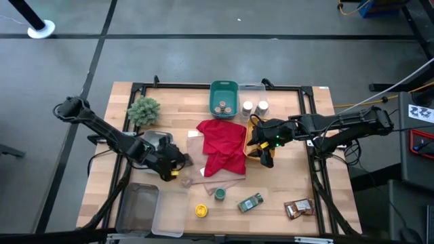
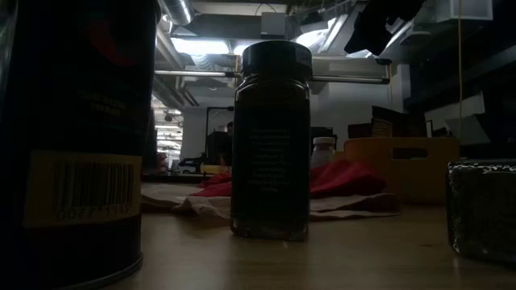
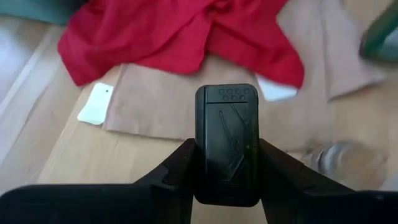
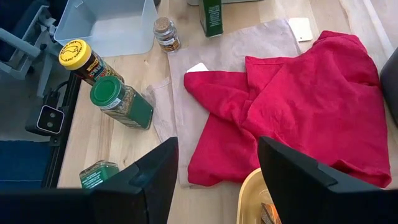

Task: Sort spices by type
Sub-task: Put the green seasoning can into the white bin

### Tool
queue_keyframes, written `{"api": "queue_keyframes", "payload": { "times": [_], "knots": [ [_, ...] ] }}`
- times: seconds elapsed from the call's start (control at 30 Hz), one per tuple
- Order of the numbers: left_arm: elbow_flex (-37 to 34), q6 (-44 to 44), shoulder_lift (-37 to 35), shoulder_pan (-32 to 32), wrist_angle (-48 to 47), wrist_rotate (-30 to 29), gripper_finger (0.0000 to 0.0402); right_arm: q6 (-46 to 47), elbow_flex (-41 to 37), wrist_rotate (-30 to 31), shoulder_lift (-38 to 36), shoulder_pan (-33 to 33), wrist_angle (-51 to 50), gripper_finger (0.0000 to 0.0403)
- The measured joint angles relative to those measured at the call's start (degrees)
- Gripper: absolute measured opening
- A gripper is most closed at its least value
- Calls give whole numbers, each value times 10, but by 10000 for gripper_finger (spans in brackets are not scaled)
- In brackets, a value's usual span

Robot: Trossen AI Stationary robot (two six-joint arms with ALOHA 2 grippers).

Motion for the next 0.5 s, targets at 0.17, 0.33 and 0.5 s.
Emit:
{"api": "queue_keyframes", "payload": {
  "times": [0.17, 0.33, 0.5],
  "knots": [
    [46, -9, -10, 0, -25, -1, 119, 0, 0, 0, 0, 0, 0, 221],
    [110, -8, -39, 0, -117, -1, 121, 0, 0, 0, 0, 0, 0, 221],
    [180, -78, -76, 0, -264, -1, 126, 0, 0, 0, 0, 0, 0, 221]
  ]
}}
